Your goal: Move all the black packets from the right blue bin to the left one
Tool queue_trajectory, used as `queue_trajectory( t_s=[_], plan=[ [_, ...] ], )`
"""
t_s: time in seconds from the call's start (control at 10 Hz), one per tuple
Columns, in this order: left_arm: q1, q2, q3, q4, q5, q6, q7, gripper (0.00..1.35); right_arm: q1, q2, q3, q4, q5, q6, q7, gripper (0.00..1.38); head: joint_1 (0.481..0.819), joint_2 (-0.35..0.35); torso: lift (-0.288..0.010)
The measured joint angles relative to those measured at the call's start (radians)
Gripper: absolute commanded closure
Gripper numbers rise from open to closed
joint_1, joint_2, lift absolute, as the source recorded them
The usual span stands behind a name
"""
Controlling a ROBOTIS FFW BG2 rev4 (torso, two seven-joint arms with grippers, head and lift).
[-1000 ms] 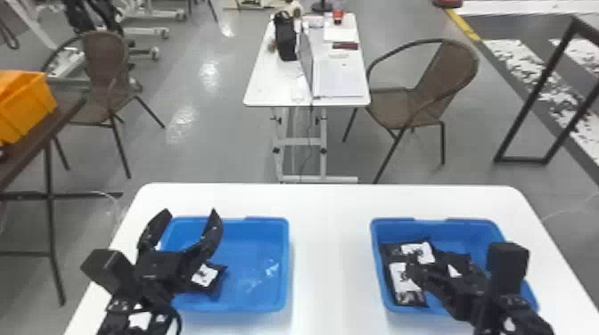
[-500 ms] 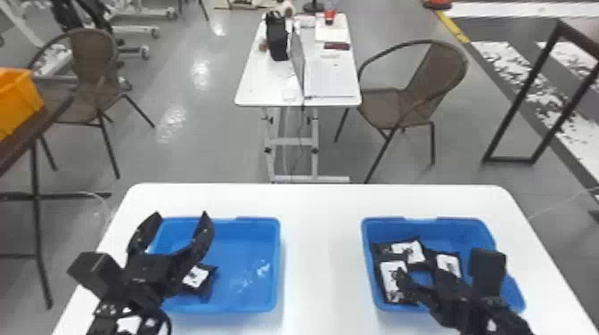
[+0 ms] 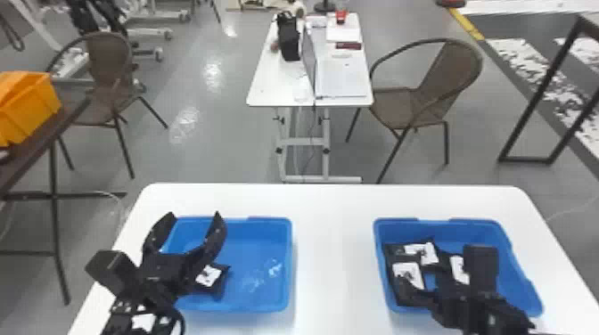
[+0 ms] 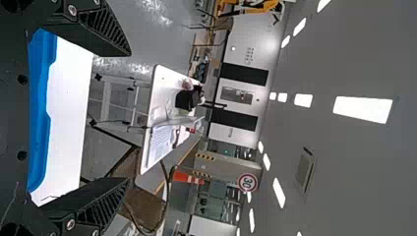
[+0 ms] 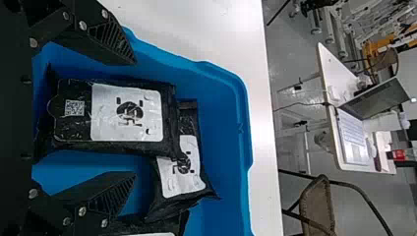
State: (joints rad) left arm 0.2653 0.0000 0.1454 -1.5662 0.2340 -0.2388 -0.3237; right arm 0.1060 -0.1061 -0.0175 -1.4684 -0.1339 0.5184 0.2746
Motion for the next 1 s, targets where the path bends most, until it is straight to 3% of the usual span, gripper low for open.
queue_trajectory(
  t_s=[0.5,0.6,0.7,0.9,1.0],
  plan=[
    [0.000,0.000,0.001,0.000,0.004,0.004,-0.004,0.13,-0.036,0.010,0.016,0.045,0.050,0.070,0.000,0.30,0.695,0.058,0.000],
    [0.000,0.000,0.002,0.000,0.006,0.006,-0.006,0.13,-0.042,0.010,0.016,0.054,0.056,0.085,0.000,0.51,0.695,0.057,0.000],
    [0.001,0.000,0.002,0.001,0.009,0.009,-0.008,0.13,-0.052,0.007,0.015,0.073,0.045,0.095,0.000,0.82,0.695,0.056,0.000],
    [0.002,0.000,0.003,0.001,0.010,0.014,-0.011,0.13,-0.055,-0.002,0.015,0.098,0.002,0.066,0.000,1.08,0.695,0.055,0.000],
    [0.003,0.000,0.003,0.002,0.011,0.015,-0.012,0.13,-0.047,-0.002,0.014,0.101,-0.019,0.039,0.000,1.08,0.695,0.056,0.000]
  ],
)
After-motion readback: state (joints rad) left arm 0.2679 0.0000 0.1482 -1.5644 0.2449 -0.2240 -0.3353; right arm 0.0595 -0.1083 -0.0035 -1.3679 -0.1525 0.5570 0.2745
